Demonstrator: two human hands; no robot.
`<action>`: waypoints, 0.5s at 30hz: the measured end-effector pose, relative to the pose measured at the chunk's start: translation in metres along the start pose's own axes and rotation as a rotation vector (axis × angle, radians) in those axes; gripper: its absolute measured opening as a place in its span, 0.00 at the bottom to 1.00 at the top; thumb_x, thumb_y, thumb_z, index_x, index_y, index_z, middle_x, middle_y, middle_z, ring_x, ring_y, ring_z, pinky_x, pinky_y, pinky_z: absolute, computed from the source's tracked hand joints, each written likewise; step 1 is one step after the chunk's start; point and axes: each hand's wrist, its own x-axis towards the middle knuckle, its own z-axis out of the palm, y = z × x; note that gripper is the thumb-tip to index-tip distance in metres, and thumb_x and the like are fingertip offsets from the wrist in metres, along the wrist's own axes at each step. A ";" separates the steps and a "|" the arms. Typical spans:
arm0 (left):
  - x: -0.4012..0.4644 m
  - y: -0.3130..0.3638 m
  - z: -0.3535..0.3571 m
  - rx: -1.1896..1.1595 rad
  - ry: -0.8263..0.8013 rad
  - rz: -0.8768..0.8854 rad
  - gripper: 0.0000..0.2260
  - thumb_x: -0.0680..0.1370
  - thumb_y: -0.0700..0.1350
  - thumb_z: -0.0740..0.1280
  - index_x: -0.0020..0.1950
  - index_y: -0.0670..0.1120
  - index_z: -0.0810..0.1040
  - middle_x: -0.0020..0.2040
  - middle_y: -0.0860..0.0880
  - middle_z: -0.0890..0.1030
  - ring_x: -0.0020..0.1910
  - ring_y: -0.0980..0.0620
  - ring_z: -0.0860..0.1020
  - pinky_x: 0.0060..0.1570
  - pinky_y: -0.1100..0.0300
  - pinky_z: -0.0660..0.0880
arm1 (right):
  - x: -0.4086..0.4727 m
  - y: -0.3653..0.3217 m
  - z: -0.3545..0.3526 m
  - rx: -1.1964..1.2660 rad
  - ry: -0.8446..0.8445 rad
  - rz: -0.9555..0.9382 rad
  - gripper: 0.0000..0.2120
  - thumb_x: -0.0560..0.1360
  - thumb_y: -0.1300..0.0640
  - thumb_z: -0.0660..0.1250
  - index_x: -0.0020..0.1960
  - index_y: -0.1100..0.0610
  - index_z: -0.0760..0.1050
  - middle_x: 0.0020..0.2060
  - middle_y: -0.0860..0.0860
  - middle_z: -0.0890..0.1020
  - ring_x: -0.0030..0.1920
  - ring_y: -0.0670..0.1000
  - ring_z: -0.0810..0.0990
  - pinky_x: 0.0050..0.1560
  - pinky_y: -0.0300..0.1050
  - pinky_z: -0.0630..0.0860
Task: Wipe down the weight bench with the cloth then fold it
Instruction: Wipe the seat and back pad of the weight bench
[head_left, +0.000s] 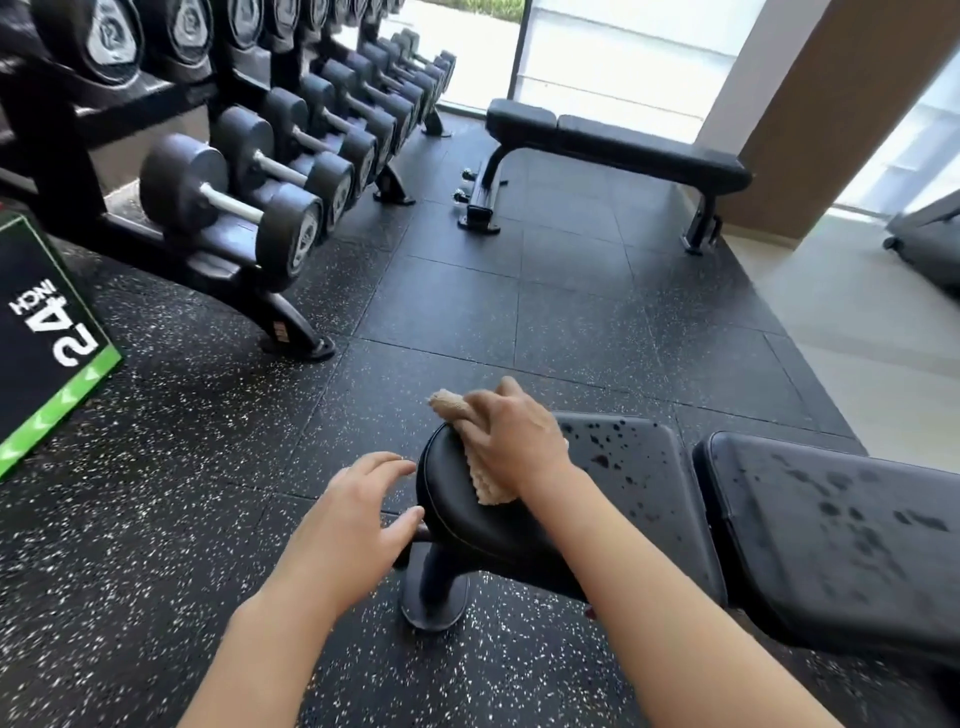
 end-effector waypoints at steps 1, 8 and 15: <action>0.001 -0.003 -0.001 -0.006 -0.003 -0.002 0.21 0.79 0.51 0.72 0.72 0.53 0.76 0.69 0.62 0.72 0.70 0.56 0.70 0.72 0.60 0.65 | -0.008 -0.002 0.008 -0.011 0.002 -0.016 0.14 0.78 0.40 0.65 0.59 0.46 0.77 0.50 0.48 0.71 0.54 0.53 0.77 0.50 0.48 0.74; 0.007 -0.006 -0.010 -0.073 0.060 -0.001 0.18 0.80 0.50 0.70 0.70 0.54 0.77 0.67 0.62 0.75 0.68 0.60 0.72 0.71 0.58 0.68 | -0.103 -0.013 0.005 -0.075 0.029 -0.121 0.15 0.79 0.37 0.58 0.63 0.41 0.71 0.56 0.41 0.71 0.58 0.42 0.73 0.39 0.44 0.74; 0.011 -0.004 0.001 -0.068 0.010 0.031 0.17 0.80 0.51 0.69 0.69 0.56 0.77 0.65 0.65 0.75 0.67 0.60 0.73 0.69 0.59 0.69 | -0.122 0.000 0.000 -0.092 0.107 -0.215 0.12 0.82 0.40 0.61 0.59 0.42 0.78 0.48 0.42 0.74 0.47 0.43 0.75 0.36 0.34 0.67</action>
